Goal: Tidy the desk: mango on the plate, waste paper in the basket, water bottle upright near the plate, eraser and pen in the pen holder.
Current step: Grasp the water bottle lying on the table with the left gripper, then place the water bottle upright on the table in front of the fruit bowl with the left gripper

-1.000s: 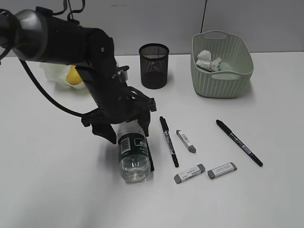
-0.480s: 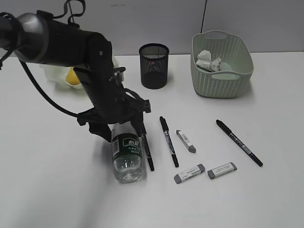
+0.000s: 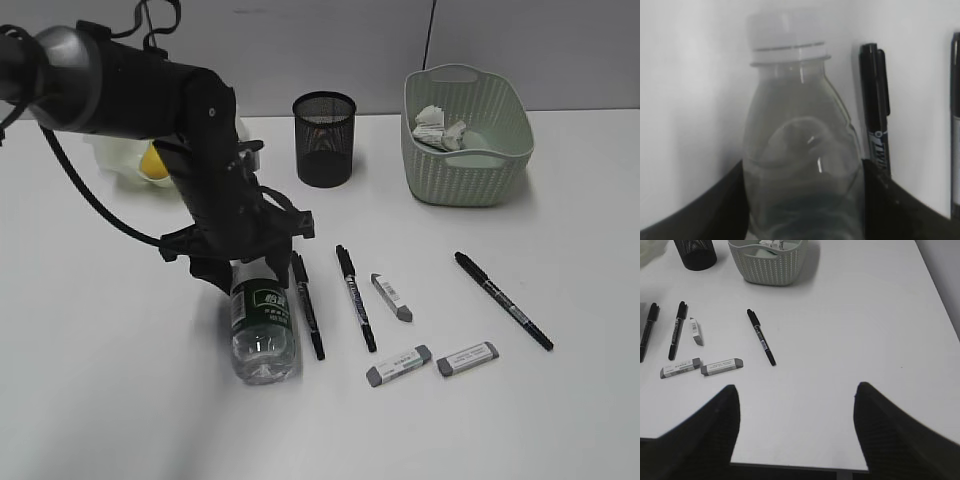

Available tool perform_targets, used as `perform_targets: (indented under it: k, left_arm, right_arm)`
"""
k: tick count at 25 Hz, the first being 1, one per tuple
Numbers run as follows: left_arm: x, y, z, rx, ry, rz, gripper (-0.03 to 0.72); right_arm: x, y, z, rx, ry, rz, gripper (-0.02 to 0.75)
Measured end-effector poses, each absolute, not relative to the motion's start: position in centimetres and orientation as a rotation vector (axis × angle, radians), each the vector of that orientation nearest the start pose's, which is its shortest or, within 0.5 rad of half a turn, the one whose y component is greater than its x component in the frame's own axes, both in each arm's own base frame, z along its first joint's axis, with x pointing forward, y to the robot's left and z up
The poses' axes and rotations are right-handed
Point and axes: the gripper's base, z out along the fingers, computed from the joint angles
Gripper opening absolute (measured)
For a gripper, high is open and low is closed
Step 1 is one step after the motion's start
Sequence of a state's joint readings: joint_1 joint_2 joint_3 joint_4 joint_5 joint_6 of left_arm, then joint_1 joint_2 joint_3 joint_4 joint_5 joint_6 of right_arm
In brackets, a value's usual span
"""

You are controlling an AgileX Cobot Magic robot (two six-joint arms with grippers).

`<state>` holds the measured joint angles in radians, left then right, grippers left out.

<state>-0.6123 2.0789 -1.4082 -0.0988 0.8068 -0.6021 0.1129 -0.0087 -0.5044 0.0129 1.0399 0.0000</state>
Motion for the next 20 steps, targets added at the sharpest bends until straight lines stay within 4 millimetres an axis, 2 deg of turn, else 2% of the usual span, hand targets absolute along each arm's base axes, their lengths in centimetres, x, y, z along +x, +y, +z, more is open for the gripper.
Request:
perform_targets:
  k: [5,7,13,16,20]
  left_arm:
    - [33.0,-23.3,14.8,0.014,3.025,-0.148,0.462]
    - [32.9,-23.0,16.0,0.049,2.993,-0.137,0.462]
    - [33.0,-21.5,22.0,0.121,2.802,-0.193,0.461]
    - [33.3,-19.6,24.7,0.16,2.726,-0.198,0.459]
    - [33.7,-16.4,27.9,0.102,2.643,-0.203,0.459]
  right_arm:
    - [-0.6,0.0,28.0,-0.114,2.008,0.087,0.561]
    - [-0.6,0.0,28.0,-0.114,2.008,0.087,0.561]
    - [-0.6,0.0,28.0,-0.114,2.008,0.087,0.561]
    - [-0.6,0.0,28.0,-0.114,2.008,0.087,0.561]
    - [-0.6,0.0,28.0,-0.114,2.008,0.087,0.561]
